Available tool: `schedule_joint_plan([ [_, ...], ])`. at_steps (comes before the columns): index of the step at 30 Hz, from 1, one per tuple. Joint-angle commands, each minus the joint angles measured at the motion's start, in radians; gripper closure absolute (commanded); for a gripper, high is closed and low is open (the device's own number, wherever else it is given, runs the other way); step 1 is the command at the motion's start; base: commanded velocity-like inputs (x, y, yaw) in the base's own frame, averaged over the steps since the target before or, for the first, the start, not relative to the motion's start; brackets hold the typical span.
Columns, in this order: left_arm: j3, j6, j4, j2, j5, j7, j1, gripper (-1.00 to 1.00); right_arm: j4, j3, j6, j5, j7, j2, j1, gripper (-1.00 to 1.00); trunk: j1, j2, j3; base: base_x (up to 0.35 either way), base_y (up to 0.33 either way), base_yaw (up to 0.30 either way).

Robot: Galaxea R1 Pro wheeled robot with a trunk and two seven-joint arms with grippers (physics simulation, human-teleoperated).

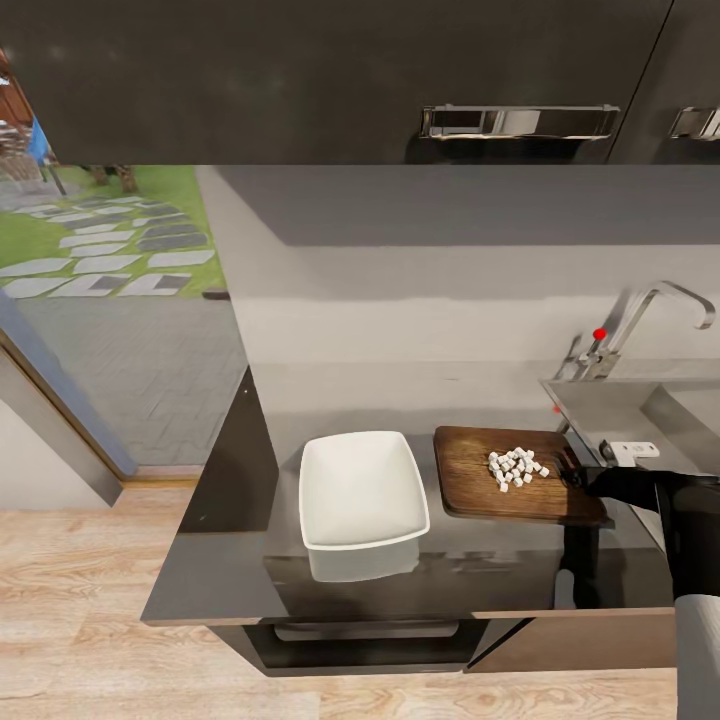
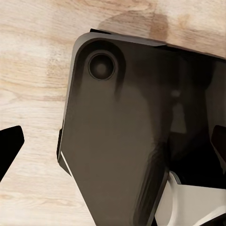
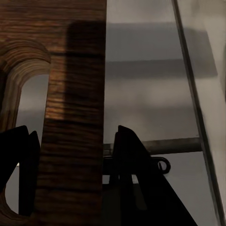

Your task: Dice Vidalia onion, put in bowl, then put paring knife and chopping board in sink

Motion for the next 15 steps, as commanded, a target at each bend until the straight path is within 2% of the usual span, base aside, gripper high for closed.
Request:
schedule_joint_plan([
  [1, -0.007, -0.006, 0.005, 0.0, 0.011, -0.007, -0.002, -1.0, 0.013, -0.001, -0.005, 0.032, 0.01, 0.0, 0.0, 1.0, 0.0, -0.001, -0.001, 0.0, 0.0, 0.0],
  [15, -0.007, -0.006, 0.005, 0.0, 0.011, -0.007, -0.002, -1.0, 0.011, -0.003, -0.002, 0.035, 0.005, -0.002, 0.0, 1.0, 0.0, -0.001, 0.004, 0.0, 0.0, 0.0],
])
